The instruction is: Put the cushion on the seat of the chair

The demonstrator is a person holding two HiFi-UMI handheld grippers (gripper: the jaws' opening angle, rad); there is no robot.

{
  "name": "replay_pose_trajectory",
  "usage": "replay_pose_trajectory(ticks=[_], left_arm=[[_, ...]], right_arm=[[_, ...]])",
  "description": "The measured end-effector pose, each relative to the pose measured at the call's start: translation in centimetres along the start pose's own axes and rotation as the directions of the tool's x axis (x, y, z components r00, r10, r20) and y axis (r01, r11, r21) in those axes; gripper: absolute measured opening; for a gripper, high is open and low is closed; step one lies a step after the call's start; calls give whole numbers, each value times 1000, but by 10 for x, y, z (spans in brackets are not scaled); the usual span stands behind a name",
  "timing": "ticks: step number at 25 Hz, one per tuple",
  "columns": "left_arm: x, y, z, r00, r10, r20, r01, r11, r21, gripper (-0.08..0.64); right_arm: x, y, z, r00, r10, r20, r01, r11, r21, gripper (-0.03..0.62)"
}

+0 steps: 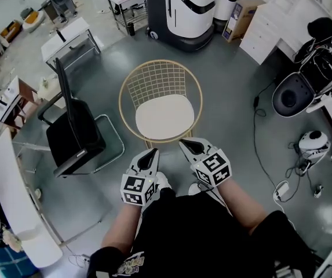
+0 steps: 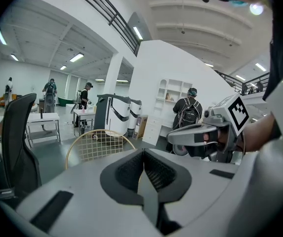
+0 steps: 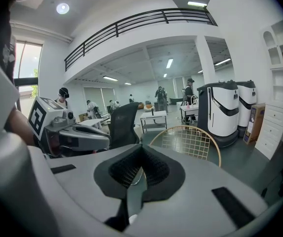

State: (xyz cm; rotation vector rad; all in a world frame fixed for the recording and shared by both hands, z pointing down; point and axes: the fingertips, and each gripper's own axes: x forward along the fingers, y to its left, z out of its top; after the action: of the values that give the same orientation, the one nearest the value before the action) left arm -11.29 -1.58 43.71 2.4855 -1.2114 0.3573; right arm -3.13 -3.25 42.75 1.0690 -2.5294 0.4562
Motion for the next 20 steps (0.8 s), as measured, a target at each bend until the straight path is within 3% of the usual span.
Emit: replay_pose_trajectory(ticks=[8,20], left_arm=[[-13,-54,-14,999,51,9,-50,999,-11,18],[-11,-87,-9,996,91,19,-91,996,-13,18]], right_arm=[[-45,5,-15,998,55,22,-55,998,-23,12],[-77,-5,-23,995,89,43,-88,996,-22,12]])
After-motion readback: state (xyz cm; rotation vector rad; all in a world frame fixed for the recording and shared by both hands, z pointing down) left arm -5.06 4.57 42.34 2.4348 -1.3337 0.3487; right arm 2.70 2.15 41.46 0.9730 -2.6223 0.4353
